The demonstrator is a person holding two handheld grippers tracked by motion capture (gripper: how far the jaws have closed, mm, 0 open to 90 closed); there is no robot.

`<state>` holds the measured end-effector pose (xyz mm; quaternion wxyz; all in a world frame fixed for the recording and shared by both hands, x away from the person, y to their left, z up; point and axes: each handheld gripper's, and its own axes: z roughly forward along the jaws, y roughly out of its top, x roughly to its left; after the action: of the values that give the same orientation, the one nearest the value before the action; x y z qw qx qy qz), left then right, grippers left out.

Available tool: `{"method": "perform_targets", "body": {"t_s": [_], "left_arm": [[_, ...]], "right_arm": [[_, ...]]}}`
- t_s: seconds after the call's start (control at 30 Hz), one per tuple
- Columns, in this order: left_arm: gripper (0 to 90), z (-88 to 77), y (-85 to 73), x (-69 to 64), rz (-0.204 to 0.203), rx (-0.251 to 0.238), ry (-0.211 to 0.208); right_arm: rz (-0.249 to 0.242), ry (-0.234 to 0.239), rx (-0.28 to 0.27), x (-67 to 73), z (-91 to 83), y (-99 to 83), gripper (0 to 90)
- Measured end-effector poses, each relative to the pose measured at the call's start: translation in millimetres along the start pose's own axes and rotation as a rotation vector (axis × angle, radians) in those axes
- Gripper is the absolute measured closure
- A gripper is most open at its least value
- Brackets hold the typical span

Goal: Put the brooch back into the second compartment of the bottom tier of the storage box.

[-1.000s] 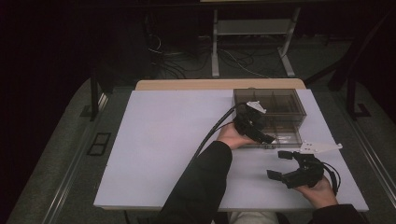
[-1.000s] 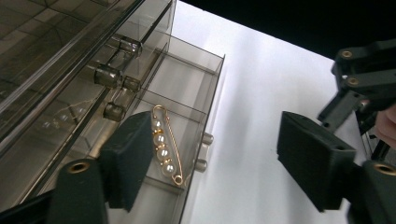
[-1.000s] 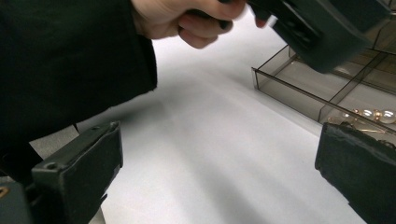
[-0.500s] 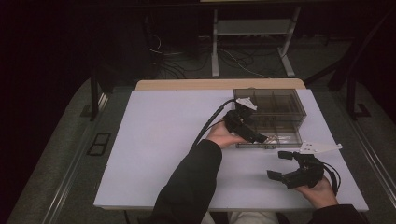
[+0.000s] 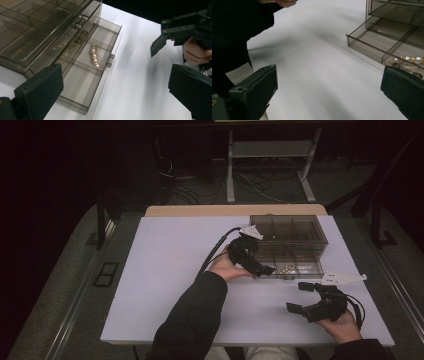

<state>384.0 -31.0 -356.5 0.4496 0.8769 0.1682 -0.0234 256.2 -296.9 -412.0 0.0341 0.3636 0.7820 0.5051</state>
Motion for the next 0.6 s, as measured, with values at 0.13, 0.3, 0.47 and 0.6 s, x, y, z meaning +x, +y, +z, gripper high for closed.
{"method": "perform_targets", "body": {"t_s": [0.13,0.3,0.47,0.6], "left_arm": [[0.0,-8.3,-4.3,-3.4,0.008,-0.004,0.001],[0.0,-16.8,-8.4,-7.9,0.020,-0.013,0.004],[0.0,-25.2,-14.3,-11.9,0.027,-0.027,0.006],[0.0,-32.6,-20.8,-13.8,0.033,-0.028,0.011]], "right_arm": [[-0.004,-0.001,0.001,-0.3,0.2,-0.2,0.6],[0.000,-0.002,0.002,-0.1,0.5,-0.2,0.5],[0.001,-0.004,0.002,-0.3,0.6,-0.5,0.6],[0.002,-0.003,0.004,-0.1,0.6,-0.5,0.5]]}}
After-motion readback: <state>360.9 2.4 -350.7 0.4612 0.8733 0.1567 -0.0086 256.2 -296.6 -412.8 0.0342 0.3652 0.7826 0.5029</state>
